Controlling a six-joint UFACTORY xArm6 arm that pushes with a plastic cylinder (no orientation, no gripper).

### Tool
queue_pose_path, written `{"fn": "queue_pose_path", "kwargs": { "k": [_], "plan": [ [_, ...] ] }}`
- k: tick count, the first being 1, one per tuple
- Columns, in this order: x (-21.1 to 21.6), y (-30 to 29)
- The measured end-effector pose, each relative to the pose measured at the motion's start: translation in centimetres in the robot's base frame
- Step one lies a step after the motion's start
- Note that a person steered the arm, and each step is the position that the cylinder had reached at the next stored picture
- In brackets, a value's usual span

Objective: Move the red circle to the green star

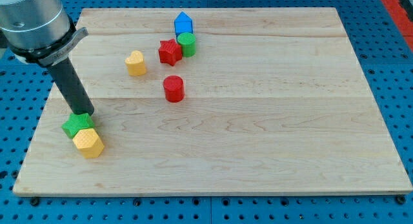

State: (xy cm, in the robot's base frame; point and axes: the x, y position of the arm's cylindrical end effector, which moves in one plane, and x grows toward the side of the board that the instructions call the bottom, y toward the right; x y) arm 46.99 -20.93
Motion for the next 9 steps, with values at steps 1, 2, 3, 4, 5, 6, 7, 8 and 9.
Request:
{"fn": "queue_pose_path", "kwargs": {
  "k": [1, 2, 3, 4, 5, 6, 7, 8, 9],
  "plan": [
    [-1.5, 8.6],
    [-1.2, 18.2],
    [-4.4, 20.7],
    [-4.5, 16.9],
    [-0.4, 9.5],
    [-4.6, 14.5],
    [-6.9, 14.5],
    [-5.2, 8.8],
    [-8.0, 6.5]
  ]
}}
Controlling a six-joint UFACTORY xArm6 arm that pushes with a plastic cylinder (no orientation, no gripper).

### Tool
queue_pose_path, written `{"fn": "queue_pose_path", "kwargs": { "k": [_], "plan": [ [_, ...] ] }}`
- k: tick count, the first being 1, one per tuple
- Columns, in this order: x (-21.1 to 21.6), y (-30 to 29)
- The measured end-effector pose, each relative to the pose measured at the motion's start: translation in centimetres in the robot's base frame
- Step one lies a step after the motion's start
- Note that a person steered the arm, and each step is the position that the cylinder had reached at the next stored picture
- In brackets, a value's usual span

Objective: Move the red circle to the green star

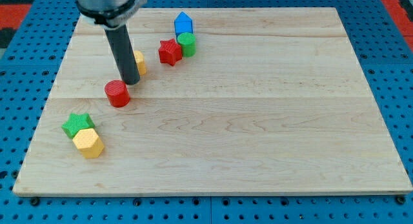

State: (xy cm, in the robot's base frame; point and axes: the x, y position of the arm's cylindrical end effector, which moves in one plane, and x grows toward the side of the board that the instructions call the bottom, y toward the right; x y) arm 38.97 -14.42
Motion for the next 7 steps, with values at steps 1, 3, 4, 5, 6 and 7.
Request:
{"fn": "queue_pose_path", "kwargs": {
  "k": [1, 3, 4, 5, 6, 7],
  "plan": [
    [5.5, -2.9],
    [2.3, 7.5],
    [3.5, 3.4],
    [7.7, 2.8],
    [8.7, -2.2],
    [7.9, -5.3]
  ]
}}
